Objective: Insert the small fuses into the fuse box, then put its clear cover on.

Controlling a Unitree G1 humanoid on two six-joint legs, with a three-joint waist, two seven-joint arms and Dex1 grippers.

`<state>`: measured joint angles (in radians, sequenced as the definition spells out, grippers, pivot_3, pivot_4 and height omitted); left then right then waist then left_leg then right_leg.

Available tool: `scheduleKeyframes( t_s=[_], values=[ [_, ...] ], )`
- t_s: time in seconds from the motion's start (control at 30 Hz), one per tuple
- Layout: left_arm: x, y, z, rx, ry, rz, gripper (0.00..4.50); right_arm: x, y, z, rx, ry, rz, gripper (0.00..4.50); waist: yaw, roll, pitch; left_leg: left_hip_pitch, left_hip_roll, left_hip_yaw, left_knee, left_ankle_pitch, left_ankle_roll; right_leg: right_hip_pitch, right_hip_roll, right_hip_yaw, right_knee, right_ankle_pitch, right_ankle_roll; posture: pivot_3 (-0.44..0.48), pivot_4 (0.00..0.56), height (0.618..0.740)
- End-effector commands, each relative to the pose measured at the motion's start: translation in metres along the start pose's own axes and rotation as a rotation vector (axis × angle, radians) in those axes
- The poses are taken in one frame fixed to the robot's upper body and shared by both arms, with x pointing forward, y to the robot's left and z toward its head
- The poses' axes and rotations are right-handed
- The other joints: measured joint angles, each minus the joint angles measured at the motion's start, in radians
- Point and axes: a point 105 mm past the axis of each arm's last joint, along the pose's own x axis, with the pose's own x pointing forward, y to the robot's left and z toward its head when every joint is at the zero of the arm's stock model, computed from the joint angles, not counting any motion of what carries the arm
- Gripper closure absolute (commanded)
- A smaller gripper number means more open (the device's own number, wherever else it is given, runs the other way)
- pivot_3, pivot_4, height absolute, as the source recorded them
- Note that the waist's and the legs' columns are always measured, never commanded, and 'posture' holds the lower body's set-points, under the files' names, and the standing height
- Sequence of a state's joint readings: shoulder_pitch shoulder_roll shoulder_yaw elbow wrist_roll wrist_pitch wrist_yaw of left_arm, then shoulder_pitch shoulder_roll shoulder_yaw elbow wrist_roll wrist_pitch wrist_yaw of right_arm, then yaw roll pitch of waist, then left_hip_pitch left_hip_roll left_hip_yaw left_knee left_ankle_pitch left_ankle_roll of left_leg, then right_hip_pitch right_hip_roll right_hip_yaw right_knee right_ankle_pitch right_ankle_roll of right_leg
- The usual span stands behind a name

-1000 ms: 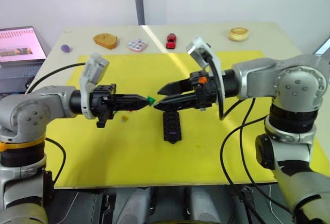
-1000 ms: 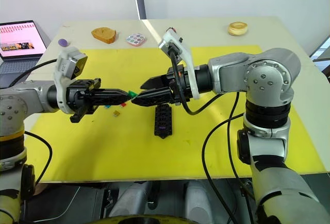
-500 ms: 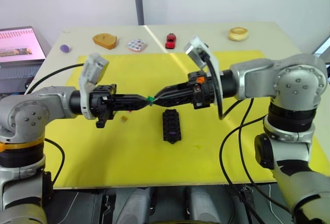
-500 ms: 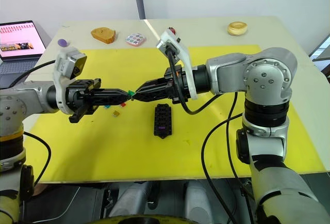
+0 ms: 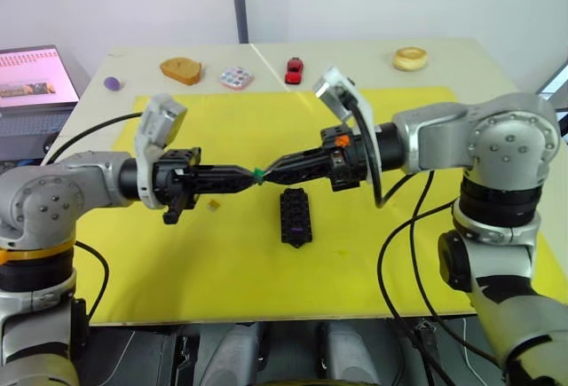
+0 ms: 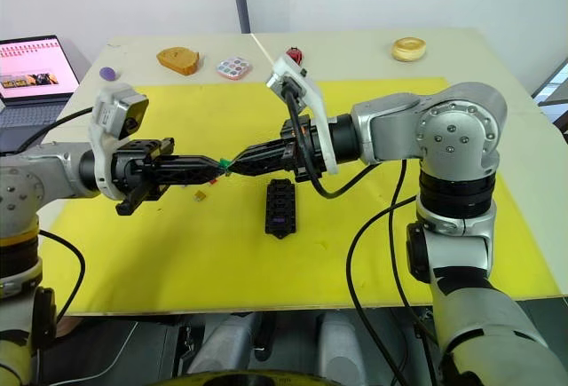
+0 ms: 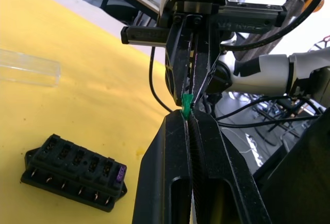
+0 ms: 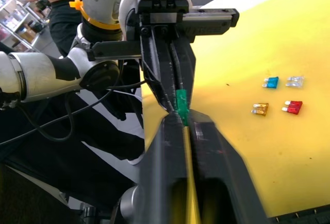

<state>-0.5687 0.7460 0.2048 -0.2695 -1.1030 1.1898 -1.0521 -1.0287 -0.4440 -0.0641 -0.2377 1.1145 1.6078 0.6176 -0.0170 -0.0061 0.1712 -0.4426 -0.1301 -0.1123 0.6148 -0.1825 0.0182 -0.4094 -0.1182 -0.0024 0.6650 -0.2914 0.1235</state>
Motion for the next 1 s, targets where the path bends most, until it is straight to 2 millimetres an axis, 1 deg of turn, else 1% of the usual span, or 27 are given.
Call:
scheduleKeyframes(
  t_s=[0.03,0.17,0.23,0.27,0.3,0.37,0.4,0.43,0.5,0.53,0.6,0.7,0.83,1.0],
  values=[
    [0.000,-0.003,0.004,0.037,-0.001,0.007,4.50,0.001,0.012,0.008,-0.049,-0.004,0.040,4.45,0.000,0.000,0.000,0.000,0.000,0.000,0.000,0.000,0.000,0.000,0.000,0.000,0.000,0.000,0.000,0.000,0.150,0.740],
    [0.000,0.002,0.001,0.066,0.021,0.049,4.50,0.000,0.012,0.008,-0.067,0.010,0.024,4.45,0.001,0.000,0.000,0.000,0.000,0.000,0.000,0.000,0.000,0.000,0.000,0.000,0.000,0.000,0.000,0.000,0.150,0.740],
    [0.000,0.007,-0.004,0.104,0.051,0.082,4.50,-0.002,0.010,0.007,-0.109,0.030,-0.020,4.45,0.001,0.000,0.000,0.000,0.000,0.000,0.000,0.000,0.000,0.000,0.000,0.000,0.000,0.000,0.000,0.000,0.150,0.740],
    [0.001,0.010,-0.010,0.135,0.094,0.103,3.85,-0.004,0.004,0.003,-0.175,0.076,-0.093,4.50,0.001,0.000,0.000,0.000,0.000,0.000,0.000,0.000,0.000,0.000,0.000,0.000,0.000,0.000,0.000,0.000,0.150,0.740],
    [0.001,0.013,-0.016,0.157,0.127,0.114,3.51,-0.006,0.000,-0.002,-0.224,0.114,-0.139,4.50,0.003,0.001,0.000,0.000,0.000,0.000,0.000,0.000,0.000,0.000,0.000,0.000,0.000,0.000,0.000,0.000,0.150,0.740],
    [0.002,0.018,-0.027,0.208,0.192,0.129,2.52,-0.010,-0.009,-0.014,-0.305,0.203,-0.206,4.50,0.004,0.001,0.000,0.000,0.000,0.001,0.000,-0.001,0.001,-0.001,0.000,0.000,-0.001,0.000,0.000,0.000,0.150,0.740],
    [0.001,0.027,-0.039,0.273,0.243,0.156,2.04,-0.013,-0.017,-0.025,-0.367,0.274,-0.247,4.50,0.004,0.001,0.000,0.000,0.000,0.001,-0.001,-0.001,0.001,-0.001,-0.001,0.000,-0.001,0.000,0.000,0.000,0.150,0.740],
    [0.000,0.034,-0.050,0.331,0.290,0.164,1.50,-0.014,-0.022,-0.034,-0.428,0.335,-0.262,4.50,0.003,0.000,0.000,0.000,0.000,0.001,-0.001,-0.001,0.001,-0.001,-0.001,0.000,-0.002,0.000,0.000,0.000,0.150,0.740],
    [0.003,0.041,-0.068,0.427,0.359,0.140,0.59,-0.014,-0.028,-0.049,-0.454,0.410,-0.253,4.50,0.003,0.000,0.000,0.000,0.000,0.002,-0.001,-0.001,0.001,-0.002,-0.001,0.000,-0.002,0.000,0.000,0.000,0.150,0.740],
    [0.005,0.043,-0.073,0.451,0.369,0.125,0.07,-0.012,-0.029,-0.053,-0.455,0.428,-0.244,4.50,0.002,0.000,0.000,0.000,0.000,0.003,-0.002,-0.001,0.001,-0.001,-0.001,0.001,-0.002,0.000,0.000,0.000,0.150,0.740],
    [0.012,0.044,-0.079,0.462,0.353,0.090,0.03,-0.009,-0.031,-0.063,-0.486,0.479,-0.222,4.50,0.002,0.001,0.001,-0.002,0.001,0.003,-0.002,-0.001,0.001,-0.003,-0.001,0.001,-0.002,0.000,0.000,0.000,0.150,0.740],
    [0.023,0.050,-0.085,0.512,0.353,0.073,0.03,-0.004,-0.035,-0.069,-0.501,0.519,-0.211,4.50,0.004,0.000,0.001,-0.003,0.001,0.002,-0.002,-0.001,0.001,-0.004,-0.001,0.001,-0.002,0.000,0.000,0.000,0.150,0.740],
    [0.028,0.057,-0.090,0.544,0.369,0.080,0.03,0.000,-0.037,-0.069,-0.500,0.536,-0.214,4.50,0.005,0.000,0.001,-0.002,0.001,0.002,-0.001,-0.001,0.001,-0.003,-0.001,0.001,-0.002,0.000,0.000,0.000,0.150,0.740],
    [0.032,0.056,-0.092,0.546,0.377,0.067,0.03,0.001,-0.035,-0.068,-0.497,0.543,-0.210,4.50,0.004,0.000,0.001,-0.002,0.000,0.002,-0.001,-0.001,0.001,-0.002,0.000,0.001,-0.002,0.000,0.000,0.000,0.150,0.740]
  ],
)
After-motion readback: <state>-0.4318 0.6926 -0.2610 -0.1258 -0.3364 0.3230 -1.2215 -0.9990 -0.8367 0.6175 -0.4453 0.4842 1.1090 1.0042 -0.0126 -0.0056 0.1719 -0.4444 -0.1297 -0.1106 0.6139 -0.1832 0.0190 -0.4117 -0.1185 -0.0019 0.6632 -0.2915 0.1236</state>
